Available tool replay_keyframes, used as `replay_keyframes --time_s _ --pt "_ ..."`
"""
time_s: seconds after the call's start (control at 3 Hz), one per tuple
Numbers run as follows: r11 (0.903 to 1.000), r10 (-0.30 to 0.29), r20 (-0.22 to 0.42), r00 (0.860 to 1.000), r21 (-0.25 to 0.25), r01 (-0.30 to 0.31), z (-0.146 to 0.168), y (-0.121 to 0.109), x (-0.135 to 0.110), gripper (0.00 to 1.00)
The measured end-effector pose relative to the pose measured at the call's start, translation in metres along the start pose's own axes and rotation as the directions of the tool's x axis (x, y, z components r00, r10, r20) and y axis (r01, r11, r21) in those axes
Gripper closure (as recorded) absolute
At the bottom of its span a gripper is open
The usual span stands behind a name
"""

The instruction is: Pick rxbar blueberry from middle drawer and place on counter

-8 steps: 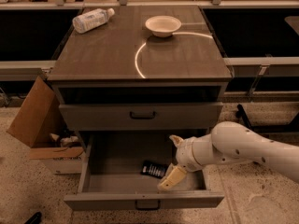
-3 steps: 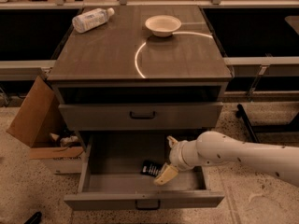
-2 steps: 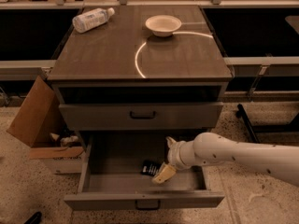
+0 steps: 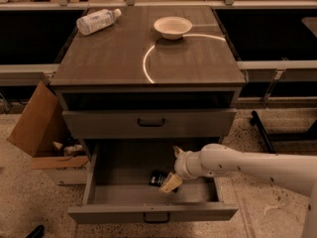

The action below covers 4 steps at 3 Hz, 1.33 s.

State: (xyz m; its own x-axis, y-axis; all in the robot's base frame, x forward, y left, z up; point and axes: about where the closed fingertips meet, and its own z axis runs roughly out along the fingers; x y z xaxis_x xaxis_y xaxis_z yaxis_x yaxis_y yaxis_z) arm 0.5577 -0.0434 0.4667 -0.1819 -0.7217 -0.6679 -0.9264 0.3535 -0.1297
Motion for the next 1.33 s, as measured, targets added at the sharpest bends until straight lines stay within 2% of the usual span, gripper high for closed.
replay_keyframes --time_s 0.67,1.33 --pt "0.9991 -0.034 0.011 0.999 -0.025 0.035 0.037 0.001 0.012 0.0" --pt "0.9967 -0.057 -0.032 0.998 -0.059 0.055 0.074 0.01 0.025 0.0"
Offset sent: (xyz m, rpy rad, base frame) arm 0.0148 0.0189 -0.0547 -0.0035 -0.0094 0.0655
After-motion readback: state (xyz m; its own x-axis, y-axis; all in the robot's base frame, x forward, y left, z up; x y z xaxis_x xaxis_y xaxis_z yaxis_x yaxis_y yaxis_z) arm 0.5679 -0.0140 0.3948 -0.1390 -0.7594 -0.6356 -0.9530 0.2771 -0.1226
